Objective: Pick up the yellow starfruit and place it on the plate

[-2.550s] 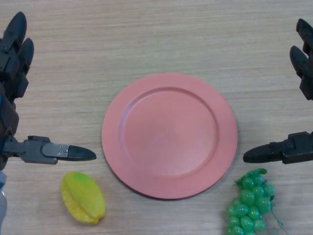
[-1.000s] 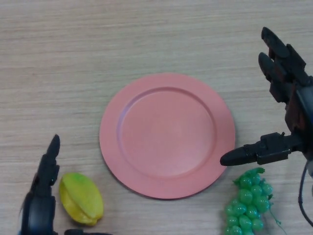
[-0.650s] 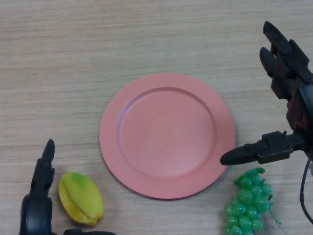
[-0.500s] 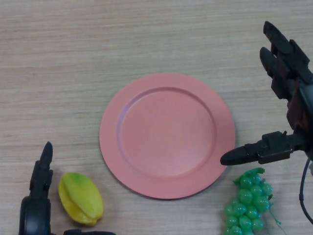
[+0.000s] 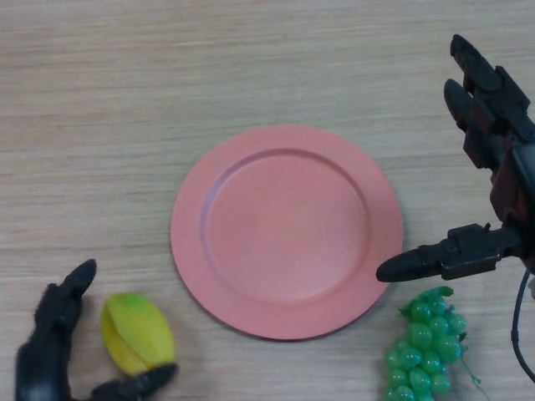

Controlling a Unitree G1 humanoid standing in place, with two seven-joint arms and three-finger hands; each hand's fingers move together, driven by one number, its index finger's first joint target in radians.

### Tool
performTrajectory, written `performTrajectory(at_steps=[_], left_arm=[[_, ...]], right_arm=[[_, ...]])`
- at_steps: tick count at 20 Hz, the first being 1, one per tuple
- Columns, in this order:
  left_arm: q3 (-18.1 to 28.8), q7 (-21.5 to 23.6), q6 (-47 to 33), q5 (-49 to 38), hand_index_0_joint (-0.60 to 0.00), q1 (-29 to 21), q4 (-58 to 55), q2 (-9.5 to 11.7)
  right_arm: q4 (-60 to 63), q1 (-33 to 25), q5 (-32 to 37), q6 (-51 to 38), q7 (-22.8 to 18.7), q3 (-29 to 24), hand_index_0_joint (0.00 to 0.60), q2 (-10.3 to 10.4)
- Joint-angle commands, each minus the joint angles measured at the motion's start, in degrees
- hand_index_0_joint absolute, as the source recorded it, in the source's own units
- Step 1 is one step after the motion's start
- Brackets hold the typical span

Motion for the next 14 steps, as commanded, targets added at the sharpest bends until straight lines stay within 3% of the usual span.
performTrajectory(at_steps=[1, 8, 14], left_arm=[[0.3, -5.59, -3.27, 2.46, -0.6, 1.12, -2.39, 1.52], [0.42, -6.04, -2.76, 8.35, -0.6, 3.2, -6.98, 1.49], [3.6, 0.16, -10.65, 13.38, -0.6, 3.41, -15.59, 1.48]], right_arm=[[-3.61, -1.37, 0.98, -4.86, -1.34, -1.81, 0.0, -0.46], [-3.95, -1.2, 1.72, -4.17, -1.4, -1.88, 0.0, -0.39], [-3.78, -1.31, 2.26, -4.11, -1.45, -2.29, 0.0, -0.59]])
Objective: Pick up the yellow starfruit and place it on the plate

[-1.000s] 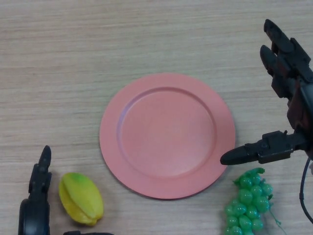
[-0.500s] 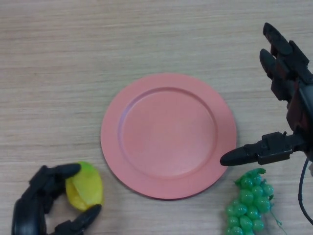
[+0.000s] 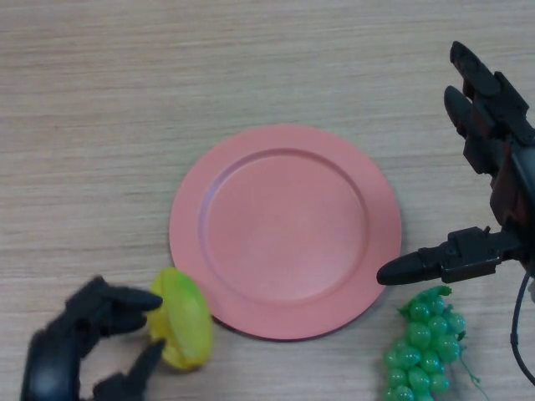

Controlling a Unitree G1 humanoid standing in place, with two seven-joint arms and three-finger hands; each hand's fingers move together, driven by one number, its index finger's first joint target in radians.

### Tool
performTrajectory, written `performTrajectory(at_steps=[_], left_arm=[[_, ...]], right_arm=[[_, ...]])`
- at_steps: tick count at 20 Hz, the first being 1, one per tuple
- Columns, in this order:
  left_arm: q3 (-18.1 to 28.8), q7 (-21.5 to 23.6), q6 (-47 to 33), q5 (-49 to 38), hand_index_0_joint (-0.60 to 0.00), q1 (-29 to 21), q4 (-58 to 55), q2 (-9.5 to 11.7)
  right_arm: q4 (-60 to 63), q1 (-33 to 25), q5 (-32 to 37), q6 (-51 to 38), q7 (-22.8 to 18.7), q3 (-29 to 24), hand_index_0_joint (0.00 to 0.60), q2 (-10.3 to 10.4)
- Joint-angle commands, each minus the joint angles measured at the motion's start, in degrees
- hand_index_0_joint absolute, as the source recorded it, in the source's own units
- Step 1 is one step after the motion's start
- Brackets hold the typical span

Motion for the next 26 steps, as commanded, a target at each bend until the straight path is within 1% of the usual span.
performTrajectory(at_steps=[1, 2, 3, 4, 5, 6, 7, 8, 10, 11, 12, 13, 14, 15, 16, 17, 18, 19, 20, 21, 22, 23, 26], left_arm=[[4.34, 4.84, -10.11, 3.59, -0.6, -0.74, -4.23, 1.46], [4.95, 5.0, -9.84, 4.05, -0.6, -1.18, -5.43, 1.46], [5.45, 5.05, -12.28, 4.53, -0.6, -2.11, -5.6, 1.46], [5.58, 4.99, -12.43, 4.49, -0.6, -2.24, -5.76, 1.46], [6.01, 4.5, -12.73, 4.24, -0.6, -2.82, -6.37, 1.46], [6.39, 4.05, -12.97, 4.01, -0.6, -3.37, -6.92, 1.46], [7.08, 2.31, -12.58, 2.59, -0.6, -5.2, -8.05, 1.46], [7.43, 0.77, -11.66, 0.75, -0.6, -6.28, -8.83, 1.46], [8.62, -3.34, -8.06, 3.33, -0.6, -9.05, -9.9, 1.46], [9.49, -6.28, -7.48, 2.59, -0.6, -9.85, -10.56, 1.55], [10.44, -9.61, -6.61, 1.09, -0.6, -10.66, -11.39, 1.6], [11.93, -12.08, -4.49, -0.07, -0.6, -11.68, -13.05, 1.79], [12.24, -12.33, -4.42, 0.03, -0.6, -11.87, -13.18, 1.87], [13.28, -13.58, -3.88, -0.13, -0.6, -12.53, -13.54, 2.06], [14.21, -14.71, -3.38, -0.44, -0.6, -13.05, -13.85, 2.2], [15.8, -16.74, -2.76, -0.73, -0.55, -13.91, -14.11, 2.53], [16.16, -17.25, -2.67, -0.72, -0.45, -14.08, -14.12, 2.61], [16.98, -18.49, -2.7, -0.76, -0.3, -14.39, -13.96, 2.78], [17.61, -19.47, -2.74, -0.82, -0.2, -14.62, -13.85, 2.91], [18.99, -21.7, -3.32, -0.79, -0.057, -15.11, -13.39, 3.28], [19.68, -22.88, -3.78, -0.78, 0.0, -15.32, -13.1, 3.47], [20.1, -23.52, -5.29, -0.31, 0.0, -15.3, -12.44, 3.57], [20.7, -25.62, -5.34, -0.86, 0.0, -15.44, -12.43, 3.99]], right_arm=[[-3.37, -1.79, 2.22, -5.23, -1.57, -2.24, 0.057, -0.62], [-3.19, -1.86, 2.22, -5.48, -1.69, -2.19, 0.0, -0.58], [-3.09, -1.88, 2.22, -5.56, -1.73, -2.2, 0.05, -0.59], [-3.04, -1.88, 2.16, -5.67, -1.74, -2.19, 0.15, -0.6], [-2.87, -1.87, 2.1, -5.97, -1.7, -2.16, 0.3, -0.6], [-2.76, -1.89, 2.1, -6.1, -1.66, -2.15, 0.4, -0.6], [-2.6, -1.99, 2.2, -6.04, -1.56, -2.19, 0.543, -0.62], [-2.59, -2.06, 2.3, -5.89, -1.47, -2.24, 0.6, -0.65], [-2.24, -2.28, 2.21, -6.02, -1.58, -2.18, 0.6, -0.65], [-2.0, -2.23, 1.85, -6.59, -1.55, -2.19, 0.544, -0.7], [-1.7, -2.16, 1.45, -7.26, -1.5, -2.2, 0.6, -0.76], [-1.41, -2.01, 1.64, -7.7, -1.6, -2.27, 0.55, -0.63], [-1.4, -2.01, 1.63, -7.73, -1.61, -2.29, 0.449, -0.64], [-1.39, -2.0, 1.62, -7.81, -1.59, -2.37, 0.3, -0.68], [-1.39, -1.99, 1.63, -7.88, -1.56, -2.46, 0.199, -0.72], [-1.42, -1.99, 1.47, -7.96, -1.51, -2.6, 0.092, -0.83], [-1.41, -1.98, 1.34, -8.05, -1.49, -2.61, 0.075, -0.86], [-1.38, -2.09, 1.14, -8.18, -1.46, -2.69, 0.05, -0.9], [-1.4, -2.21, 1.01, -8.2, -1.42, -2.76, 0.033, -0.95], [-1.46, -2.43, 1.03, -8.18, -1.35, -2.82, 0.01, -0.98], [-1.49, -2.58, 1.08, -8.13, -1.33, -2.86, 0.0, -0.99], [-1.86, -2.8, 1.0, -7.63, -1.4, -2.83, 0.0, -1.04], [-1.86, -3.03, 1.04, -8.03, -1.78, -2.83, 0.0, -0.98]])
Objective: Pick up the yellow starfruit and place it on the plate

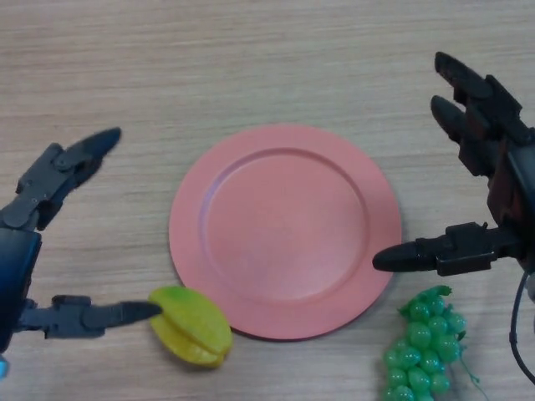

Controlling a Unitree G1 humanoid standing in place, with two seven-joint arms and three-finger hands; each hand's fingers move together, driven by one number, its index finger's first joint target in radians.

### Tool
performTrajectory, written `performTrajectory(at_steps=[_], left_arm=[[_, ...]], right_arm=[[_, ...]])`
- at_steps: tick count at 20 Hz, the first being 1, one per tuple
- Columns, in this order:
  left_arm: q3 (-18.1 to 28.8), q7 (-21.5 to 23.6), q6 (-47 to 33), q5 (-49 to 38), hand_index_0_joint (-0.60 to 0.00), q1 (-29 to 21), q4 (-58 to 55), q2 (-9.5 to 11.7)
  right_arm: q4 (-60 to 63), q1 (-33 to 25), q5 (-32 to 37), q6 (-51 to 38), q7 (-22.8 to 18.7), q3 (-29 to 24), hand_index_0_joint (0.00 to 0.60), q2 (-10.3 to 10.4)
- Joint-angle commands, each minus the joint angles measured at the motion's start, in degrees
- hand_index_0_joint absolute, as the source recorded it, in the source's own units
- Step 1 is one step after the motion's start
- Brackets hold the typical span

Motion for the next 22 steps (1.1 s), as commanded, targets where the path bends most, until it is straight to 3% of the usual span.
performTrajectory(at_steps=[1, 8, 11, 15, 22], left_arm=[[5.55, -1.02, -8.83, -2.12, 0.0, -1.04, -1.78, 2.43], [8.84, -7.74, -16.78, 2.65, 0.0, -0.98, 1.66, 4.3], [9.99, -9.94, -25.3, 8.28, 0.0, -0.52, 5.65, 5.24], [8.15, -14.56, -26.58, 11.41, 0.0, 1.62, 5.58, 4.18], [7.07, -15.08, -34.2, 23.37, 0.0, 1.1, 10.32, 6.33]], right_arm=[[-3.73, -2.32, 0.49, -8.3, -1.94, -2.71, 0.0, -1.0], [-3.75, -1.64, -0.55, -9.12, -1.4, -2.7, 0.0, -1.02], [-4.46, -1.35, 0.25, -8.44, -1.46, -2.86, 0.0, -0.94], [-4.86, -0.96, 0.59, -8.16, -1.72, -3.12, 0.0, -0.9], [-6.74, -0.3, 2.87, -7.47, -1.75, -4.84, 0.0, -1.34]])
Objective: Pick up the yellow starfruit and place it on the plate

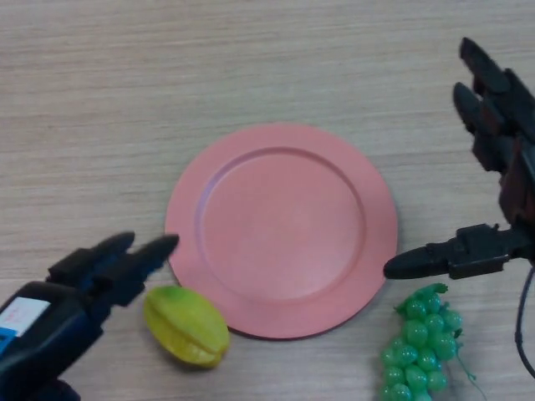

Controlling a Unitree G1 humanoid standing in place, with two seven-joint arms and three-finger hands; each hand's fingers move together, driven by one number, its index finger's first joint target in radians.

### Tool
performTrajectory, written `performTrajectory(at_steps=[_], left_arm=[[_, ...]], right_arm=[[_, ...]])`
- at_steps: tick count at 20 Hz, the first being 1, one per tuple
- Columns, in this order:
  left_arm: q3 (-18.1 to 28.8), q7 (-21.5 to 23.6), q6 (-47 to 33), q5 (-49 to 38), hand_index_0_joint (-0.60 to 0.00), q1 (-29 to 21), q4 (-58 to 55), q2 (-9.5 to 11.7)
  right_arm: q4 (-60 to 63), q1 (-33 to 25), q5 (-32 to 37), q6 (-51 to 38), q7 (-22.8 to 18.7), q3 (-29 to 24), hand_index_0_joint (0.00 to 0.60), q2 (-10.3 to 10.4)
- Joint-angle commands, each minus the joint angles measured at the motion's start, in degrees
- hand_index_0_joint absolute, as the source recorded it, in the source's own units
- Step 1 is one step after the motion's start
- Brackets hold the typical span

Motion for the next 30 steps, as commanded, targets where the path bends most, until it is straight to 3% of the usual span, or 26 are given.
performTrajectory(at_steps=[1, 8, 11, 13, 14, 17, 24, 28, 30], left_arm=[[0.65, 3.41, -4.73, -1.13, 0.0, -1.94, -1.51, 2.9], [-6.4, 11.67, -6.94, 8.13, 0.0, -5.17, 3.48, 4.8], [-7.51, 16.38, -8.03, 12.7, -0.4, -5.64, 5.63, 5.46], [-8.33, 18.57, -7.69, 14.67, -0.6, -5.25, 7.59, 6.54], [-8.42, 17.76, -7.22, 13.4, -0.6, -5.0, 7.73, 6.36], [-8.05, 21.63, -9.21, 18.9, -0.6, -4.61, 10.32, 7.19], [-5.27, 22.51, -11.62, 15.85, -0.6, -4.58, 7.94, 7.77], [-3.46, 18.42, -13.6, 6.64, -0.6, -6.5, 8.18, 7.94], [-2.79, 25.97, -11.43, 10.5, -0.6, -9.37, 8.91, 6.65]], right_arm=[[-4.15, -1.1, 2.82, -8.01, -2.17, -2.95, 0.0, -1.31], [-4.19, -0.99, 4.76, -8.87, -3.03, -4.5, 0.0, -1.79], [-4.22, -0.85, 5.11, -8.85, -3.14, -4.96, 0.0, -1.89], [-4.04, -0.4, 5.68, -9.41, -3.44, -5.47, 0.0, -1.94], [-4.01, -0.35, 5.76, -9.49, -3.5, -5.56, 0.0, -1.94], [-3.49, -0.79, 5.52, -9.54, -3.97, -5.56, 0.0, -2.06], [-2.77, -0.94, 4.96, -10.12, -4.29, -4.85, 0.0, -1.89], [-2.65, -1.28, 4.66, -10.11, -4.12, -4.7, 0.0, -1.89], [-2.56, -1.11, 4.94, -10.38, -4.26, -4.54, 0.0, -1.72]])
